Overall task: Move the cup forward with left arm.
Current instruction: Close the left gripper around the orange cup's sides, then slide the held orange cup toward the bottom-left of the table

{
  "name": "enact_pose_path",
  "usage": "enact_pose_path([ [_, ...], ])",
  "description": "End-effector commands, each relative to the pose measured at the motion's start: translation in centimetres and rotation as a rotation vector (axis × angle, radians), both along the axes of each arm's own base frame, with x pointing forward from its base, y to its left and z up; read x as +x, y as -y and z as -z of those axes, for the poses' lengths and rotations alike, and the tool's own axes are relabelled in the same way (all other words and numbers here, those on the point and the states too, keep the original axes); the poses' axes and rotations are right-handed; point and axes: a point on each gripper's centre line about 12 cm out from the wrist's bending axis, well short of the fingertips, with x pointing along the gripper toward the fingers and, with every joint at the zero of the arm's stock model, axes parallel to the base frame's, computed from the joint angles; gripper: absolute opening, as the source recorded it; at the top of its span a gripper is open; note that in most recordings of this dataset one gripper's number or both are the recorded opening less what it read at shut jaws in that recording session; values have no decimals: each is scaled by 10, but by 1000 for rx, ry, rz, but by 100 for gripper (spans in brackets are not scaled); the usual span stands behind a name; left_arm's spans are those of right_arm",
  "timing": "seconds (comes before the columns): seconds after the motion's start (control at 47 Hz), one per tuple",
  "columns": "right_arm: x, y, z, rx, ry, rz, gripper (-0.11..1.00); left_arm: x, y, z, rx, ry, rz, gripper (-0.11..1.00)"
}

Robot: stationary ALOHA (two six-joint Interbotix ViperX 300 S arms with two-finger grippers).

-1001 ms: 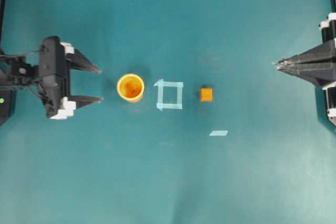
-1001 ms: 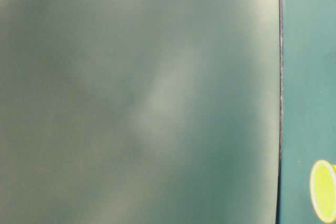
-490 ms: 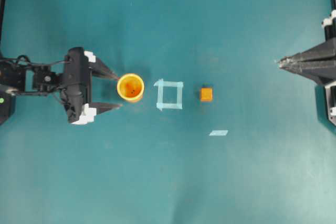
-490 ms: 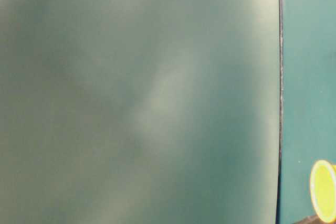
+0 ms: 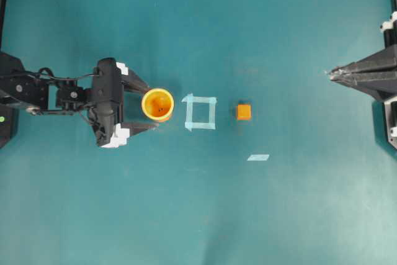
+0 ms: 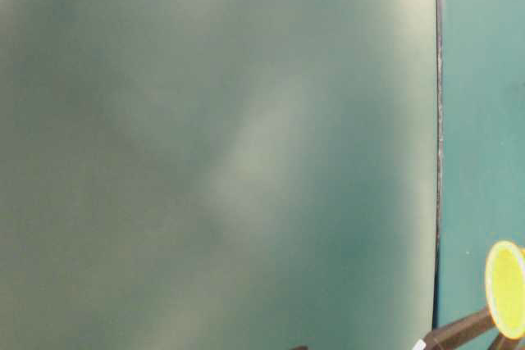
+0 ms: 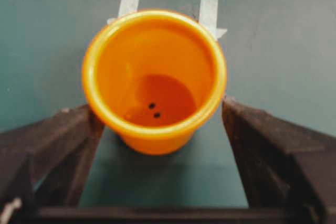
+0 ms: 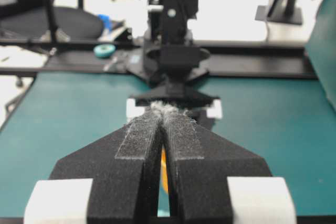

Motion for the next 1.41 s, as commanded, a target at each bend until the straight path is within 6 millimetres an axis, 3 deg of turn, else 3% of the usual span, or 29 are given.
enact_pose_path([
  [0.0,1,0,-13,-3,34,0,0,8,-2,-6,2,34,-5,85],
  [0.468,1,0,-13,-1,31,-2,0,18,-5,-5,7,50,-12,84],
  [0.788,1,0,-12,0,14,0,0,17,2,-5,21,47,17,65],
  [1.384,1,0,-10,5,0,-2,0,13,45,-19,1,88,141,65],
])
